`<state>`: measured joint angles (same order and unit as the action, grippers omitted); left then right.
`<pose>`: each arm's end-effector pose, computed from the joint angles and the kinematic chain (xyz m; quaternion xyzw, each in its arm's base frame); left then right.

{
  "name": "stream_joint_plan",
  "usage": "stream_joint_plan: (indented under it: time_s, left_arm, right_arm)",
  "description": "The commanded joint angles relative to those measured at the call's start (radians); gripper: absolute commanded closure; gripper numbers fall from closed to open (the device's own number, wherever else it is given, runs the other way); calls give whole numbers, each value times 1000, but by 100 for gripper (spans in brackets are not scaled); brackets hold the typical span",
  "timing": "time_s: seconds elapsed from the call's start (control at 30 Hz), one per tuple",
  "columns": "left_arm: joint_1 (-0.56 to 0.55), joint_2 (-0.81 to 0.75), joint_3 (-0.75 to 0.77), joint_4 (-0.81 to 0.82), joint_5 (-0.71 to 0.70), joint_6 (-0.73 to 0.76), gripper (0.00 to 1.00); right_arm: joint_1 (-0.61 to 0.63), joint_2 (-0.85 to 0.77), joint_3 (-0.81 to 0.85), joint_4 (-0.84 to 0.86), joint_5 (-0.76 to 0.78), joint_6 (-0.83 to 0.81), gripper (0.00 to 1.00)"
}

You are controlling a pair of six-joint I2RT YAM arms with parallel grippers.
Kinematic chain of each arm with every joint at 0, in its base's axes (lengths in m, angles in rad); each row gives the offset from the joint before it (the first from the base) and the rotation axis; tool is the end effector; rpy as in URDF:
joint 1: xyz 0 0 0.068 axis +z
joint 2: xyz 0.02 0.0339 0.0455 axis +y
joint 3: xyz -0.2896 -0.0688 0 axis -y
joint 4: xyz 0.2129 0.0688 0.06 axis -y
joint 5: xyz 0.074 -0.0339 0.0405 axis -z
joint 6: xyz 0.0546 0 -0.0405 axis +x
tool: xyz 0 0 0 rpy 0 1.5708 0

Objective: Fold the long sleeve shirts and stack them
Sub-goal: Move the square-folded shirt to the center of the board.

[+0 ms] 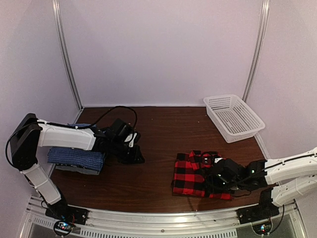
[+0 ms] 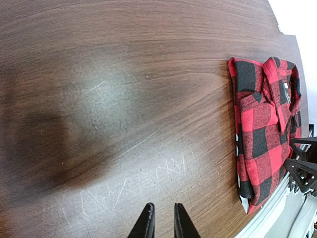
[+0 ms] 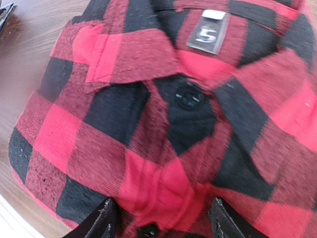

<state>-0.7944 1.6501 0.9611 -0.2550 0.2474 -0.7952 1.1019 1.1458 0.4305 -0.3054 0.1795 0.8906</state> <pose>0.2146 -0.2376 0.2103 0.0377 0.9440 -0.3006 0.1305 0.0844 0.1450 0.1741 -0.0769 0.9558 0.1802 0.2194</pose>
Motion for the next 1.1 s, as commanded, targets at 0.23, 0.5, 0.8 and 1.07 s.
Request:
stream_joint_plan:
  time_s: [0.23, 0.5, 0.8, 1.07]
  left_arm:
    - [-11, -44, 7, 33, 12, -9, 85]
    - [-11, -90, 5, -16, -41, -8, 85]
    - [-2, -206, -6, -139, -223, -24, 83]
    - [63, -291, 17, -344, -463, -26, 73]
  right_arm:
    - [1, -104, 194, -167, -3, -27, 29]
    - [10, 155, 274, 215, -227, -65, 30]
    - [21, 421, 392, 368, -336, -87, 31]
    - [21, 558, 530, 414, -354, -131, 30]
